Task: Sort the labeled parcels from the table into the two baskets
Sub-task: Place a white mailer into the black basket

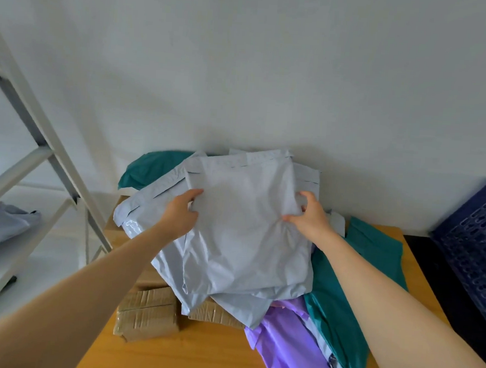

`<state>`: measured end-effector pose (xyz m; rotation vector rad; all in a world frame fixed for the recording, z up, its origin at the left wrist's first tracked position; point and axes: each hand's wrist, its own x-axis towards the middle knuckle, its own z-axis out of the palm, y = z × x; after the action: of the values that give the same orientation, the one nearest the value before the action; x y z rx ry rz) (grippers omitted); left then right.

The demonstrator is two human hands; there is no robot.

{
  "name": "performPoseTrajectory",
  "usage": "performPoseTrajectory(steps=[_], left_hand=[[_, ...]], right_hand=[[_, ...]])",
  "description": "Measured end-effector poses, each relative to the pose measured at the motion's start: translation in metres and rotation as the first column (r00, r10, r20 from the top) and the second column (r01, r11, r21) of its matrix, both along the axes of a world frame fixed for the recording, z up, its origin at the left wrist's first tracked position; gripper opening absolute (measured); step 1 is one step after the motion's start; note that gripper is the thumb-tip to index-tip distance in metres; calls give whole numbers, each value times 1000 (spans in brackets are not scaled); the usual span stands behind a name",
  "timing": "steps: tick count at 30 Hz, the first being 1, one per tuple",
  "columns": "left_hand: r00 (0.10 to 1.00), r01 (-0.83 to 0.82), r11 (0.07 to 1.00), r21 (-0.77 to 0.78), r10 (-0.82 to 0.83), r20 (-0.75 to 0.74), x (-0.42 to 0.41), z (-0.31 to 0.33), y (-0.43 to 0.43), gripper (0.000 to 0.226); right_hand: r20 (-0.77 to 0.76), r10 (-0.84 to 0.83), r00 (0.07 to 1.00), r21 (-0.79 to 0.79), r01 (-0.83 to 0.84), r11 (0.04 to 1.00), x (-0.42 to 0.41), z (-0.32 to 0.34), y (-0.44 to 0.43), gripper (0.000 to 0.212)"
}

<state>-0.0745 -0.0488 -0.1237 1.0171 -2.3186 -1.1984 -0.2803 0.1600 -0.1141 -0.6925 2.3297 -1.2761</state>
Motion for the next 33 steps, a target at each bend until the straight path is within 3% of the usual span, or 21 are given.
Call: performPoseTrajectory(steps=[5, 12, 16, 22, 27, 33], left_hand=[[999, -24, 1000, 16, 25, -35, -6, 17, 3, 43], [983, -129, 989, 75, 138, -119, -17, 46, 3, 38], [976, -182, 978, 103, 192, -101, -22, 54, 1, 33], [943, -173, 898, 404, 269, -194, -17, 88, -13, 33], [958, -110, 879, 464, 219, -187, -13, 110, -26, 37], [959, -83, 843, 532, 213, -189, -17, 127, -36, 35]], right_hand=[[18, 60, 998, -98, -58, 993, -8, 10, 7, 62], [-18, 110, 994, -120, -112, 986, -27, 20, 13, 34], [22, 111, 994, -116, -108, 987, -34, 18, 14, 36], [199, 219, 955, -181, -184, 966, -43, 36, 21, 58], [37, 291, 956, -129, -285, 950, -43, 45, 27, 64], [-48, 166, 985, -223, -173, 959, -37, 64, 23, 50]])
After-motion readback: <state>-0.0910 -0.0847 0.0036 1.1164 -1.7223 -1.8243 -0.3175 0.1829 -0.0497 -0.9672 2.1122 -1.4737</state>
